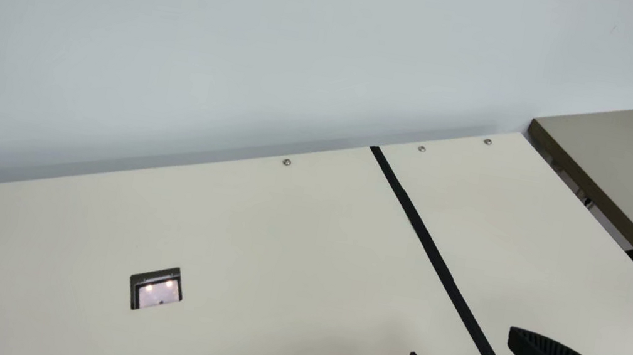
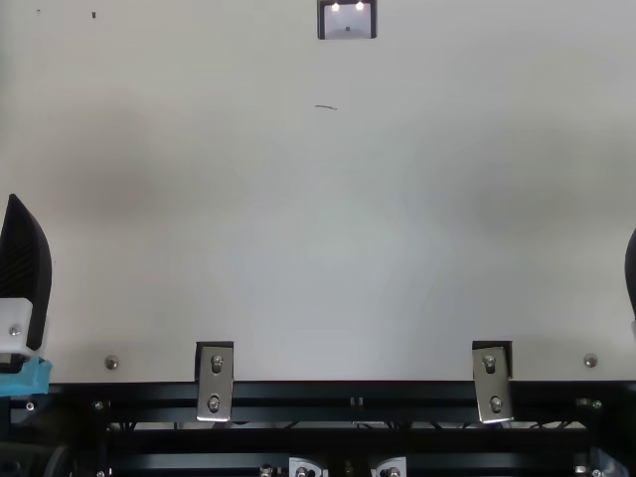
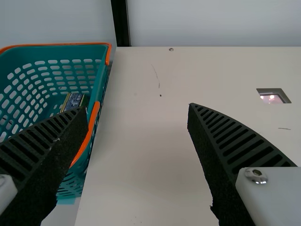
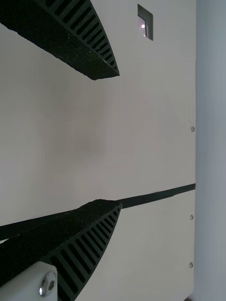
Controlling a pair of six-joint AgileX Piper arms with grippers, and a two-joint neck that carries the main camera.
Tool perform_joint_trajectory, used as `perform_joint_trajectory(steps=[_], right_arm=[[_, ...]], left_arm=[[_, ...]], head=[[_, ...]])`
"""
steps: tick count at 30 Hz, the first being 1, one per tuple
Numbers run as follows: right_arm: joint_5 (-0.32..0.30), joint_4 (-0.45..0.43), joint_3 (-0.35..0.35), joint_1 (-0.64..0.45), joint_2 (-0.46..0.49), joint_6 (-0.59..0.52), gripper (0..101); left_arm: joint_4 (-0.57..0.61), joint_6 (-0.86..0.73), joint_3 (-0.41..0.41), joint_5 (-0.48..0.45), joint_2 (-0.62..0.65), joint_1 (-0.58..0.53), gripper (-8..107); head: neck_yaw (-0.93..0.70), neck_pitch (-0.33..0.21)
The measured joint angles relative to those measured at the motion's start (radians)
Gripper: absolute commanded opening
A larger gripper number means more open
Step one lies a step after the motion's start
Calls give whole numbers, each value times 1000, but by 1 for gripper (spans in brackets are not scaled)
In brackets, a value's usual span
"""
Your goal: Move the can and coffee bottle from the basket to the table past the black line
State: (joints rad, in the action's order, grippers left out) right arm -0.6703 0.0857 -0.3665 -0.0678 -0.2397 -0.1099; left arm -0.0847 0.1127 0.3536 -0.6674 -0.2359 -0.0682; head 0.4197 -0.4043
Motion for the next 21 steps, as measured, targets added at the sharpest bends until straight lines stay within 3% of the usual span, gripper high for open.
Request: perform_joint_trajectory(steps=[10,21], right_arm=[[-44,-1,-181,12,-46,48,101],[-218,8,-476,48,-92,161,101]], left_arm=[[0,0,0,0,0,0,90],[0,0,0,0,0,0,90]], head=[[0,0],[0,0]])
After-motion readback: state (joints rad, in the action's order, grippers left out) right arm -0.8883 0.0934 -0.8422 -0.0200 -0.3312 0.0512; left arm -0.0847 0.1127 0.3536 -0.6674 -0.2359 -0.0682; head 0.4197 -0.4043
